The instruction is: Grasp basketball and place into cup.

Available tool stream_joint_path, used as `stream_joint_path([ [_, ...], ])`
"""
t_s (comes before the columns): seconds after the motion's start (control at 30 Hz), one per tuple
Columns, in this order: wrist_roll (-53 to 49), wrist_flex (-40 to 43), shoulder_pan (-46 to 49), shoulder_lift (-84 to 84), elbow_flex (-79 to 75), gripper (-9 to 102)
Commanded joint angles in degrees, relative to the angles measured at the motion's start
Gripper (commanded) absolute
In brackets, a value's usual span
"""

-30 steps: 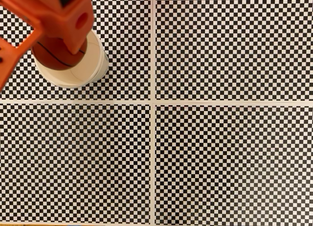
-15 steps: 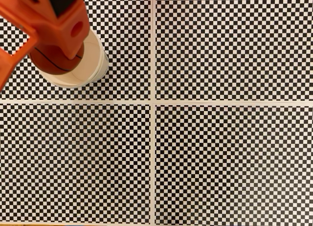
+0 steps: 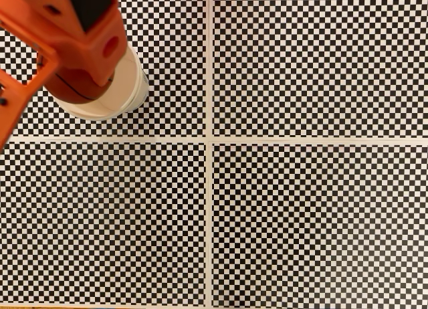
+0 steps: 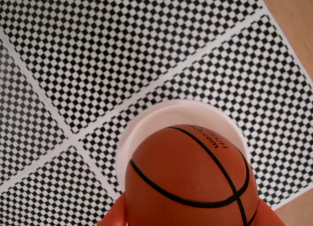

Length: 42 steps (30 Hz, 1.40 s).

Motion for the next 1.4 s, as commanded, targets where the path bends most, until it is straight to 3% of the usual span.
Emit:
stream_joint_path([
  [0.0, 0.53, -0.62, -0.53, 0.09, -3.08, 28],
  [0.67, 0.35, -1.93, -1.23, -0.7, -2.37, 39],
  [1.07, 0.62, -1.23, -3.25, 2.02, -1.58, 34],
  [1.37, 5.71, 1.58, -13.54, 10.2, 0.0, 26],
])
